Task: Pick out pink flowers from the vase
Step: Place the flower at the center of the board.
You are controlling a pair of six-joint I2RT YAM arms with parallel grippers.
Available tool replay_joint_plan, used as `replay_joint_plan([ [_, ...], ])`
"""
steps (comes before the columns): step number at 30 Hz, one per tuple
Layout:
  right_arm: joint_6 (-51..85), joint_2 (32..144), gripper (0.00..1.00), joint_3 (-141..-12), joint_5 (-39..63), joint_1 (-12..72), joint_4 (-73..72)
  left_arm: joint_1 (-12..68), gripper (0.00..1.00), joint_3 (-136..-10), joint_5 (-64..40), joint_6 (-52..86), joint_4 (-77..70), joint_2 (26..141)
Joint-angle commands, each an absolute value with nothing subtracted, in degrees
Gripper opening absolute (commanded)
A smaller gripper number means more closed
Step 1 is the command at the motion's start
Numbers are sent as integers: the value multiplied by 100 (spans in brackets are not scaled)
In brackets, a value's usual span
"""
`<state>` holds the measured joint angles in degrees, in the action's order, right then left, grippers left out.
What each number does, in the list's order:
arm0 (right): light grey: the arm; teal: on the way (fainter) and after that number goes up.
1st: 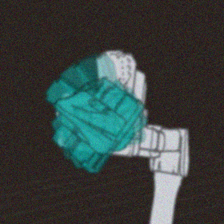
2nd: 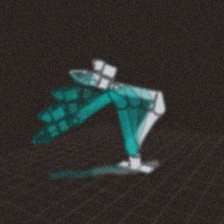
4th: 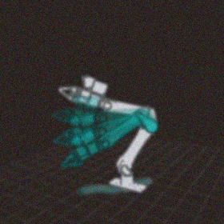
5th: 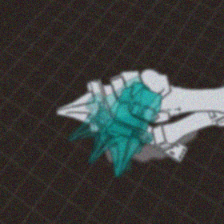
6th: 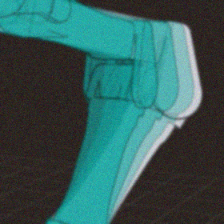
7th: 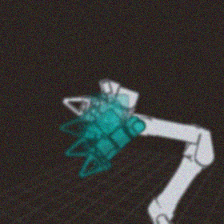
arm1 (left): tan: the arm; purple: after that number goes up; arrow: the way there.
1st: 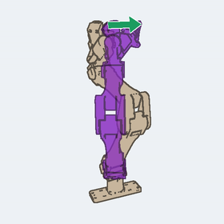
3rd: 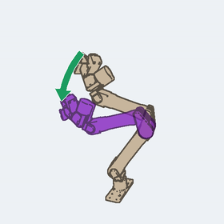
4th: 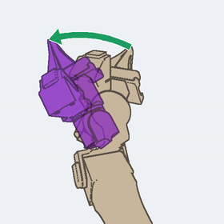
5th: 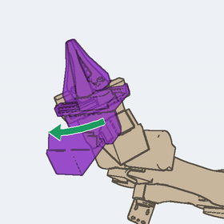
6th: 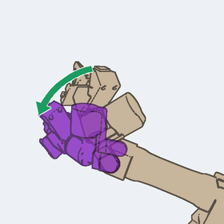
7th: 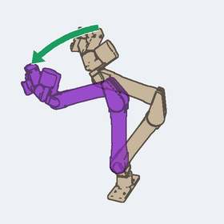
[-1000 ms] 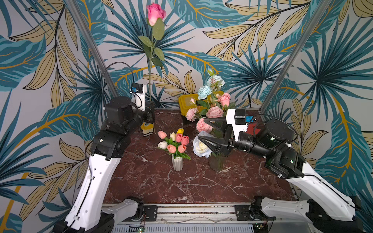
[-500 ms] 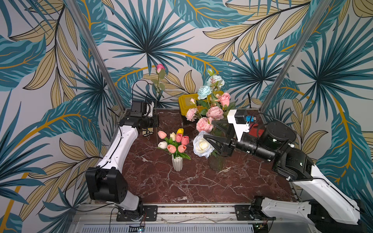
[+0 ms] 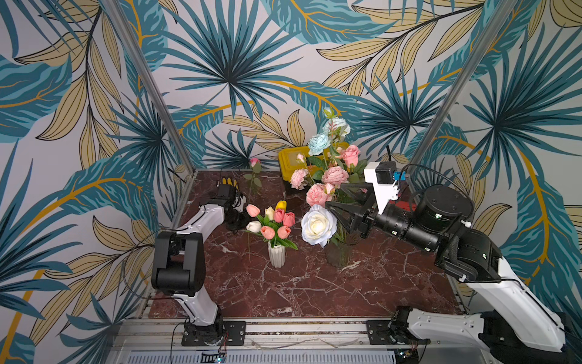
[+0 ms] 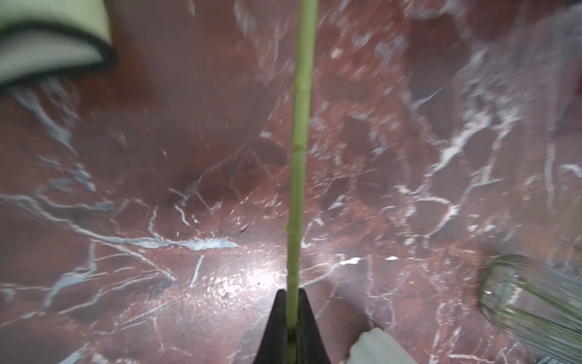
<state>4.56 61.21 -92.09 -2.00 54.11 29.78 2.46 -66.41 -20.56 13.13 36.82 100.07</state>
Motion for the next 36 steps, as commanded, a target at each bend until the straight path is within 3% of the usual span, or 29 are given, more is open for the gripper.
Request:
replay_joint_plan([
  [1, 558, 6021, 72, -9209, -65, 5440, 3103, 275, 0, -6468, -1941, 1136, 3796, 10248],
  [13, 473, 5768, 73, -8622, 62, 5440, 2563, 299, 3, -6110, -1443, 1083, 4092, 10235],
  [22, 521, 5725, 74, -8502, 77, 5440, 2520, 299, 26, -6117, -1150, 1091, 4165, 10232],
  [36, 298, 5385, 74, -8726, -395, 5436, 3238, 480, 38, -6016, -223, 1087, 4166, 9317],
])
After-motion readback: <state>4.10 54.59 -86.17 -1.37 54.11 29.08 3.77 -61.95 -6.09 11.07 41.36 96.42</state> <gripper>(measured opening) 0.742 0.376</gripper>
